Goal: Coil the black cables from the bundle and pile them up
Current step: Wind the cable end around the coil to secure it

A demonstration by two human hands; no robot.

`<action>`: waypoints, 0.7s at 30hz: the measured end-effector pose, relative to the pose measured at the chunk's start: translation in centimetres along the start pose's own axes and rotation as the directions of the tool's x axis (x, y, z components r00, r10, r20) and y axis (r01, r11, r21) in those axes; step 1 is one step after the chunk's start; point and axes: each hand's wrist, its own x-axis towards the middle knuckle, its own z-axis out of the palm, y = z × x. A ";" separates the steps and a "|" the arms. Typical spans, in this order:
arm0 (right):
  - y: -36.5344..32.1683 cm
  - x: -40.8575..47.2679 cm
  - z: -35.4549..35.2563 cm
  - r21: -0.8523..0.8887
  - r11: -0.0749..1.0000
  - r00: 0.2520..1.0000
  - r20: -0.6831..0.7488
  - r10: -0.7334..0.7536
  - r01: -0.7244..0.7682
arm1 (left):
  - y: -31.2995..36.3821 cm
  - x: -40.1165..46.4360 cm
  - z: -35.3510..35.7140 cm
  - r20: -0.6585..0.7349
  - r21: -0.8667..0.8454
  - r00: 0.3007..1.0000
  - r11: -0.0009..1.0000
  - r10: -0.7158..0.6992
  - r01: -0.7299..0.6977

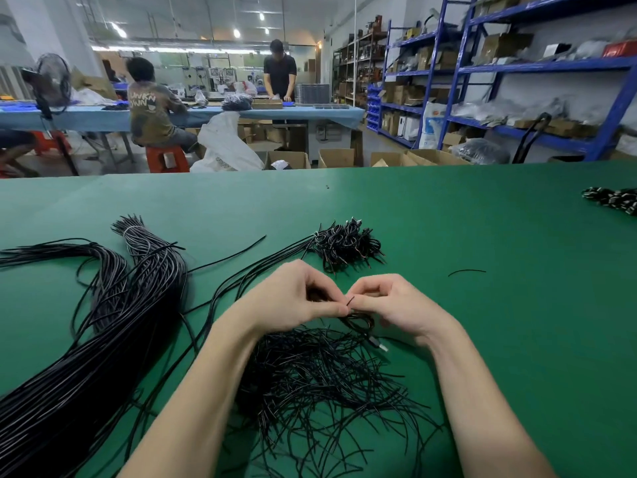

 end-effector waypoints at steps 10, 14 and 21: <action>-2.2 0.9 2.0 -0.511 0.858 0.824 -0.468 -0.321 0.044 | 0.9 1.3 2.1 -0.489 0.076 0.866 0.985 -0.100 0.157; -2.1 0.9 2.3 -0.525 0.838 0.743 -0.501 -0.444 0.148 | 0.7 1.5 2.0 -0.474 -0.249 0.826 0.947 -0.304 0.205; -1.0 0.8 2.4 -0.451 0.783 0.686 -0.401 -0.606 0.428 | 0.1 1.1 0.9 -0.176 -0.758 0.833 0.612 -0.525 0.225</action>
